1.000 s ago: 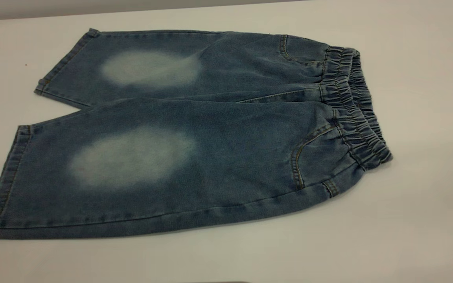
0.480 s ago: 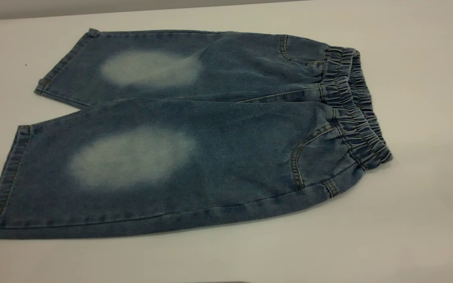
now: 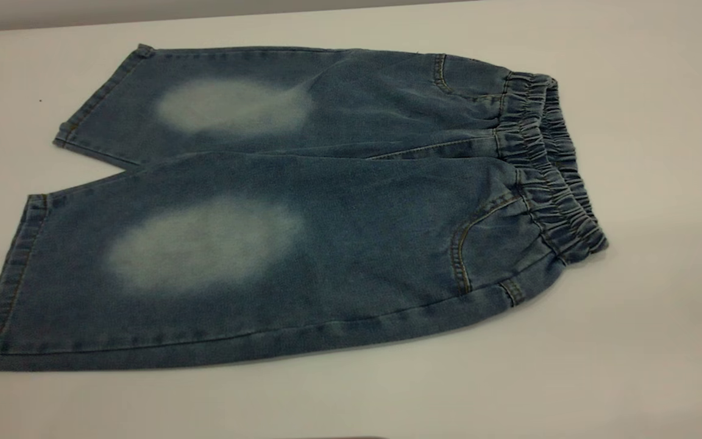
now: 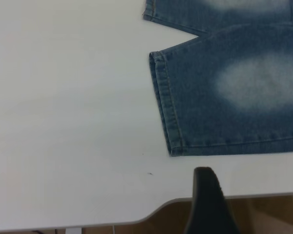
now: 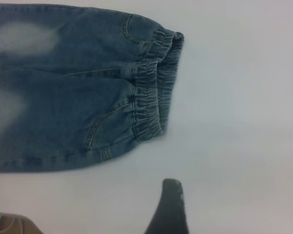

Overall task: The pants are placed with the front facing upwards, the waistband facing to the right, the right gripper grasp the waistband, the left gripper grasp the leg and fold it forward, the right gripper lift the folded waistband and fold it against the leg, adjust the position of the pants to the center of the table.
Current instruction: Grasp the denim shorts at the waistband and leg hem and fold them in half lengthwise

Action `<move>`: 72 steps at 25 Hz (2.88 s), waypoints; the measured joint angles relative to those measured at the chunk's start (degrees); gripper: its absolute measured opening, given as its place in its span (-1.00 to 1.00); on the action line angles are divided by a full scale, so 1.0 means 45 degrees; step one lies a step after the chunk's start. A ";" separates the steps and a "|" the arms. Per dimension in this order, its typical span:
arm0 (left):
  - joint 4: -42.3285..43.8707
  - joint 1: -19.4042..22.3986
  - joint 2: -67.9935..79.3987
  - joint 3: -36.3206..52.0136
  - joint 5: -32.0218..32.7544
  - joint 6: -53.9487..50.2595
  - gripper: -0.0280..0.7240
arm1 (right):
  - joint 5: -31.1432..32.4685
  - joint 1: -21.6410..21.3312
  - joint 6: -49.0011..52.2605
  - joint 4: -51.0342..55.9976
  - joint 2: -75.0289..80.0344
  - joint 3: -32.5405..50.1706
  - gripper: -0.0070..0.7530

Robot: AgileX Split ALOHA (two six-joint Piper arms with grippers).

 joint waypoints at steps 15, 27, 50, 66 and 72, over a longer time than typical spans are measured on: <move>0.0000 0.0000 0.0000 0.0000 0.0000 0.0000 0.16 | -0.0022 0.0000 -0.0011 0.0028 0.0000 0.0000 0.48; -0.0216 0.0000 0.2831 -0.0603 -0.1088 0.0107 0.16 | -0.1264 0.0000 0.0296 0.2629 0.4089 -0.0096 0.53; -0.6471 0.0000 1.6036 -0.2644 -0.6636 0.9078 0.61 | -0.7257 0.0000 -0.9396 1.1438 1.9933 -0.1563 0.59; -0.9493 -0.1356 1.9236 -0.2791 -0.7955 1.2272 0.61 | -0.4710 -0.2232 -1.3862 1.5697 2.5651 -0.3081 0.58; -0.9519 -0.1457 1.9245 -0.3186 -0.7967 1.2298 0.61 | -0.4685 -0.2232 -1.4737 1.6538 2.6815 -0.3119 0.58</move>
